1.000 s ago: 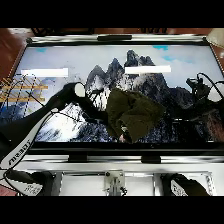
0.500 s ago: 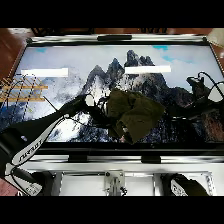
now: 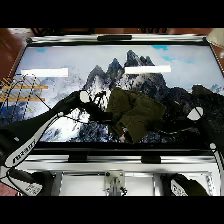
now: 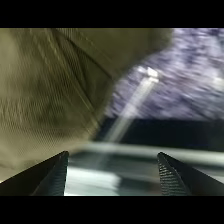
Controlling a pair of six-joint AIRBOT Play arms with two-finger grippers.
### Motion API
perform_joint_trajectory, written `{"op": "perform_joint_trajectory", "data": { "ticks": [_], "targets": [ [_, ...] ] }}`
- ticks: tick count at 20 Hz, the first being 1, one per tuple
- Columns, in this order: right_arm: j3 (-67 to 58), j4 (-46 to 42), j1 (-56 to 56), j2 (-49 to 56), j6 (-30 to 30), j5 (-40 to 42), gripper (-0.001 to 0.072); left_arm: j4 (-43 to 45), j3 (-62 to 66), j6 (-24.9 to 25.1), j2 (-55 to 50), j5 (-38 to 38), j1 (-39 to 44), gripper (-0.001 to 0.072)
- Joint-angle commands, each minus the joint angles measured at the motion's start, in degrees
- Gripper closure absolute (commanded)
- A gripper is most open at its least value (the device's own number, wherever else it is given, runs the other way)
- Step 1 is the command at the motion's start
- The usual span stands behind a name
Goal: Fold the shirts.
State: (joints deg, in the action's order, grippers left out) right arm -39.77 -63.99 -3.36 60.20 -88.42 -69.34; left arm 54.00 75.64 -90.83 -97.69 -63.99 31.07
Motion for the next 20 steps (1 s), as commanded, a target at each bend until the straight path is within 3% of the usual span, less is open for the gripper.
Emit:
{"op": "perform_joint_trajectory", "data": {
  "ticks": [1, 4, 10, 12, 13, 14, 18, 20],
  "targets": [
    [8.44, 15.06, 0.02, 0.04, 2.54, 12.61, 0.0049, -0.09, 0.00, 0.09, 1.40, -0.11, -0.33, 0.0650],
    [12.15, 21.64, 0.02, 0.04, 3.65, 18.47, 0.0049, -1.20, 0.00, 0.11, 1.51, -0.07, -0.33, 0.0650],
    [13.40, 26.36, 1.22, 3.54, 3.61, 24.44, 0.0085, -2.27, 0.00, 0.13, 1.51, 0.24, -0.33, 0.0650],
    [13.40, 29.07, 5.27, 4.52, 3.23, 30.08, 0.0449, -2.29, 0.00, 0.11, 1.51, 0.09, -0.33, 0.0650],
    [13.40, 30.67, 6.97, 4.57, 3.02, 32.26, 0.0592, -2.29, 0.00, 0.11, 1.53, -0.11, -0.33, 0.0650],
    [13.03, 31.19, 7.78, 4.55, 3.30, 32.59, 0.0643, -2.27, 0.00, 0.13, 1.55, -0.35, -0.37, 0.0650],
    [7.15, 19.54, 5.42, 0.20, 7.85, 21.68, 0.0644, -0.61, 1.16, 2.58, 4.50, -0.55, -2.67, 0.0653],
    [0.31, 11.17, 2.54, -6.16, 16.76, 12.87, 0.0644, 3.63, 4.46, 3.17, 8.98, -0.57, -5.57, 0.0653]
  ]
}}
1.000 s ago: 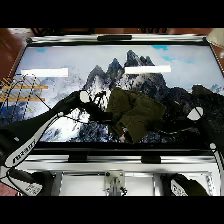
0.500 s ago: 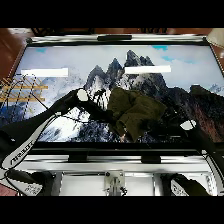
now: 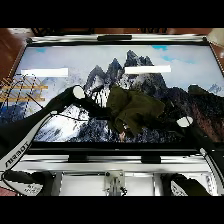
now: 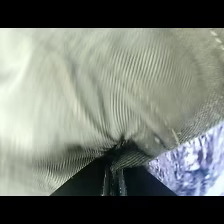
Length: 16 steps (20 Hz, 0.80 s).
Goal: Fold the shirts.
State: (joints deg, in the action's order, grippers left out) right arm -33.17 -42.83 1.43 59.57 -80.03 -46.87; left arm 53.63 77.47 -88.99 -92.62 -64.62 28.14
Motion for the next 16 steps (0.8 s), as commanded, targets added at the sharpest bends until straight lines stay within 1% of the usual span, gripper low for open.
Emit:
{"op": "perform_joint_trajectory", "data": {
  "ticks": [1, 2, 3, 5, 6, 8, 10, 12, 14, 16],
  "targets": [
    [-10.43, -13.73, -3.87, -8.83, 9.84, -12.22, 0.0644, 5.64, 4.92, 1.40, 6.58, 0.11, -4.26, 0.0653],
    [-15.19, -17.20, -5.68, -12.35, 9.70, -12.85, 0.0644, 6.21, 7.93, 2.58, 9.73, 0.13, -6.16, 0.0652],
    [-19.69, -18.60, -7.45, -15.43, 9.46, -12.24, 0.0644, 6.21, 11.45, 2.97, 13.05, 0.31, -8.02, 0.0652],
    [-28.61, -16.55, -10.49, -20.50, 8.55, -10.12, 0.0645, 6.14, 18.27, 1.99, 19.43, 2.38, -10.71, 0.0652],
    [-32.46, -13.42, -11.15, -22.36, 8.52, -8.96, 0.0644, 6.14, 21.55, 0.44, 22.75, 4.59, -11.58, 0.0652],
    [-37.64, -5.99, -10.88, -24.44, 8.57, -6.60, 0.0644, 5.81, 25.97, -0.24, 28.46, 10.34, -11.65, 0.0652],
    [-41.31, 1.88, -10.86, -24.81, 8.57, -4.46, 0.0644, 5.27, 27.52, -0.31, 33.09, 15.23, -11.21, 0.0652],
    [-43.19, 8.44, -10.86, -24.79, 8.59, 0.20, 0.0644, 5.33, 27.47, -1.62, 36.81, 18.88, -11.23, 0.0652],
    [-43.56, 11.56, -10.86, -24.79, 8.55, 5.03, 0.0644, 5.27, 27.45, -1.73, 38.95, 21.49, -11.21, 0.0652],
    [-43.56, 12.94, -10.84, -24.74, 8.52, 5.01, 0.0644, 5.27, 27.43, -1.73, 39.91, 21.33, -11.21, 0.0651]
  ]
}}
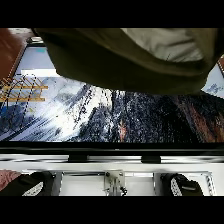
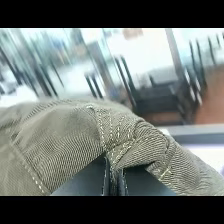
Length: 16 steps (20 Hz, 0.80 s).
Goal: Fold the shirts.
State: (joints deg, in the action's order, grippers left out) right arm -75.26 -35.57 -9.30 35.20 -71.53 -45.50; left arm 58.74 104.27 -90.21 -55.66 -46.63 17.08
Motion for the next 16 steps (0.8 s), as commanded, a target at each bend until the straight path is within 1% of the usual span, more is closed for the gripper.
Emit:
{"op": "perform_joint_trajectory", "data": {
  "ticks": [1, 2, 4, 6, 9, 10, 11, 12, 14, 15, 16],
  "targets": [
    [-1.46, 5.40, -0.13, -0.37, 0.04, 2.34, 0.0644, 0.26, 0.63, -0.46, 2.93, 2.10, -0.15, 0.0651],
    [-1.44, 3.93, -0.13, -0.37, 0.02, 0.68, 0.0644, 1.14, 0.61, -0.48, 2.54, 0.09, -0.15, 0.0651],
    [-1.44, 0.35, -0.13, -0.11, -0.33, -3.85, 0.0644, 3.10, 0.55, -0.46, 0.83, -7.26, -0.15, 0.0651],
    [-1.44, -3.28, -0.13, 0.46, -1.97, -10.78, 0.0644, 3.87, -0.98, -0.42, -1.55, -18.23, -0.15, 0.0650],
    [-1.44, -7.23, -0.13, 1.84, -4.17, -24.33, 0.0644, 3.82, -5.60, -0.42, -4.92, -36.39, -0.13, 0.0650],
    [-1.44, -8.61, -0.13, 2.14, -4.37, -27.45, 0.0644, 3.85, -7.41, 0.26, -5.40, -41.81, 0.11, 0.0651],
    [-1.44, -10.47, -0.13, 2.25, -4.92, -29.42, 0.0644, 3.89, -9.14, 1.88, -5.35, -45.42, 0.52, 0.0651],
    [-1.44, -13.07, -0.13, 2.38, -6.97, -30.97, 0.0644, 3.89, -10.75, 2.54, -5.14, -47.52, 0.90, 0.0651],
    [-1.38, -18.78, -0.11, 4.17, -11.78, -36.96, 0.0644, 3.85, -15.08, 0.42, -4.90, -48.48, 2.19, 0.0651],
    [-1.38, -21.68, -0.11, 6.16, -12.98, -40.98, 0.0644, 3.82, -17.73, -0.94, -4.98, -48.37, 3.30, 0.0651],
    [-1.29, -23.96, -0.11, 8.39, -12.96, -42.82, 0.0644, 3.80, -21.20, -1.05, -5.18, -48.22, 4.81, 0.0651]
  ]
}}
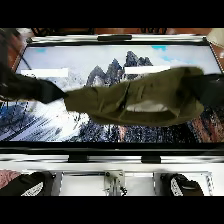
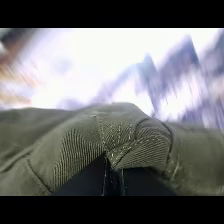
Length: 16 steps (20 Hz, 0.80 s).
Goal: Fold the shirts.
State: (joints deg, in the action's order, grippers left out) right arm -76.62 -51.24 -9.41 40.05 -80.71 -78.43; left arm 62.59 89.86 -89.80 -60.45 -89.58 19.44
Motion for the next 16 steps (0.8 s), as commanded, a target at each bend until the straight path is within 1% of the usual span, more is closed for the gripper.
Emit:
{"op": "perform_joint_trajectory", "data": {
  "ticks": [1, 2, 4, 6, 9, 10, 11, 12, 13, 14, 15, 16],
  "targets": [
    [0.22, -10.16, 0.00, 6.60, -2.58, -8.87, 0.0644, -0.04, -10.29, -0.90, -0.76, -4.22, 3.98, 0.0651],
    [0.20, -10.78, 0.00, 10.38, -1.90, -6.01, 0.0644, -0.39, -13.86, -0.85, -1.33, -1.84, 5.53, 0.0652],
    [0.20, -6.88, 0.74, 19.10, -0.87, 1.53, 0.0644, -4.52, -18.27, 0.13, -3.56, 3.65, 7.37, 0.0652],
    [0.20, -2.86, 3.93, 28.30, 0.07, 9.66, 0.0644, -8.48, -18.93, 3.54, -6.84, 9.27, 7.69, 0.0651],
    [0.20, -0.76, 11.47, 42.32, -0.24, 23.58, 0.0644, -8.59, -18.88, 3.63, -11.56, 22.14, 6.14, 0.0651],
    [0.20, 0.31, 13.33, 45.86, -0.52, 27.17, 0.0644, -8.59, -18.88, 3.30, -13.16, 25.09, 5.14, 0.0650],
    [0.20, 2.32, 14.80, 48.98, -0.52, 30.08, 0.0616, -8.59, -18.88, 3.02, -14.91, 27.89, 4.02, 0.0650],
    [0.20, 4.92, 15.74, 51.34, -0.50, 31.65, 0.0484, -8.57, -18.88, 3.02, -16.44, 30.38, 3.10, 0.0650],
    [0.20, 7.39, 16.06, 52.78, -0.33, 32.00, 0.0291, -8.63, -18.88, 2.99, -18.05, 33.16, 2.19, 0.0649],
    [0.20, 9.94, 16.04, 53.55, 0.76, 31.63, 0.0245, -8.68, -18.88, 2.97, -19.30, 35.41, 1.55, 0.0648],
    [0.17, 10.84, 15.98, 53.44, 1.36, 31.19, 0.0245, -8.68, -18.86, 2.97, -20.37, 37.11, 1.14, 0.0601],
    [0.17, 10.82, 15.54, 52.63, 1.86, 30.45, 0.0245, -8.68, -18.82, 3.02, -21.11, 37.88, 0.90, 0.0446]
  ]
}}
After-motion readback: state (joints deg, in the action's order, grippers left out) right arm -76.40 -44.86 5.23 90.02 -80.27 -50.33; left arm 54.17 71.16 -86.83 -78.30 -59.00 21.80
